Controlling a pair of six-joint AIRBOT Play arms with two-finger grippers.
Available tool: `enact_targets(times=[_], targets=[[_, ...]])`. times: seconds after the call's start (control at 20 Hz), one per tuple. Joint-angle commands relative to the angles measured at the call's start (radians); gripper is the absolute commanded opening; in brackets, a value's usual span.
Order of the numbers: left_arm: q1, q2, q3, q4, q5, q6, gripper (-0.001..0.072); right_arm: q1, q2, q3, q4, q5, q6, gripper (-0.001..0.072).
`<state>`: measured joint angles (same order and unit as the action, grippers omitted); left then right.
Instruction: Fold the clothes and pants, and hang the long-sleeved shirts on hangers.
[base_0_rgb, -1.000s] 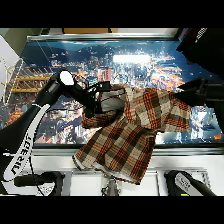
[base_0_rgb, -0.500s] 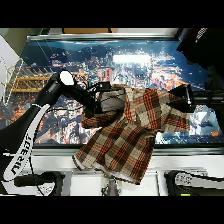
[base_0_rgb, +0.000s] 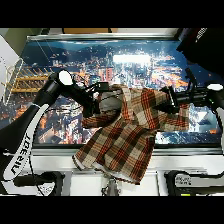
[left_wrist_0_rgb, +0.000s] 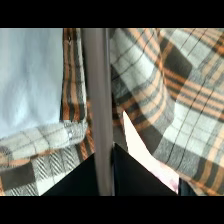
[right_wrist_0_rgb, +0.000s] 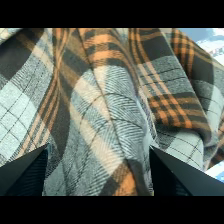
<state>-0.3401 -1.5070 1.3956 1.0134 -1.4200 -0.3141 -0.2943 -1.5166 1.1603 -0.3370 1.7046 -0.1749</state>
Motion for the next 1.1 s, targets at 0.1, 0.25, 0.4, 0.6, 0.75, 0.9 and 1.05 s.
enact_targets(times=[0.1, 0.25, 0.4, 0.6, 0.75, 0.9, 1.05], targets=[[-0.001, 0.000, 0.000, -0.020, 0.006, 0.000, 0.0029, 0.039, -0.003, -0.001, 0.002, -0.006, 0.017, 0.0661], [-0.001, 0.000, 0.000, -0.020, 0.006, 0.000, 0.0029, 0.027, -0.003, -0.001, 0.002, -0.003, 0.018, 0.0660], [-0.001, 0.000, 0.000, -0.020, 0.006, 0.000, 0.0029, 0.021, -0.003, -0.001, 0.003, -0.002, 0.017, 0.0661], [-0.001, 0.000, 0.000, -0.020, 0.006, 0.000, 0.0029, 0.022, -0.003, -0.001, 0.019, 0.000, 0.018, 0.0661], [-0.001, 0.000, 0.000, -0.020, 0.007, 0.000, 0.0029, 0.022, -0.003, -0.001, 0.071, -0.002, 0.018, 0.0660], [-0.001, 0.000, 0.000, -0.020, 0.007, 0.000, 0.0029, 0.022, -0.003, -0.001, 0.143, -0.003, 0.018, 0.0660], [-0.001, 0.000, 0.000, -0.020, 0.007, 0.000, 0.0029, 0.022, -0.004, -0.001, 0.165, -0.010, 0.018, 0.0660]])
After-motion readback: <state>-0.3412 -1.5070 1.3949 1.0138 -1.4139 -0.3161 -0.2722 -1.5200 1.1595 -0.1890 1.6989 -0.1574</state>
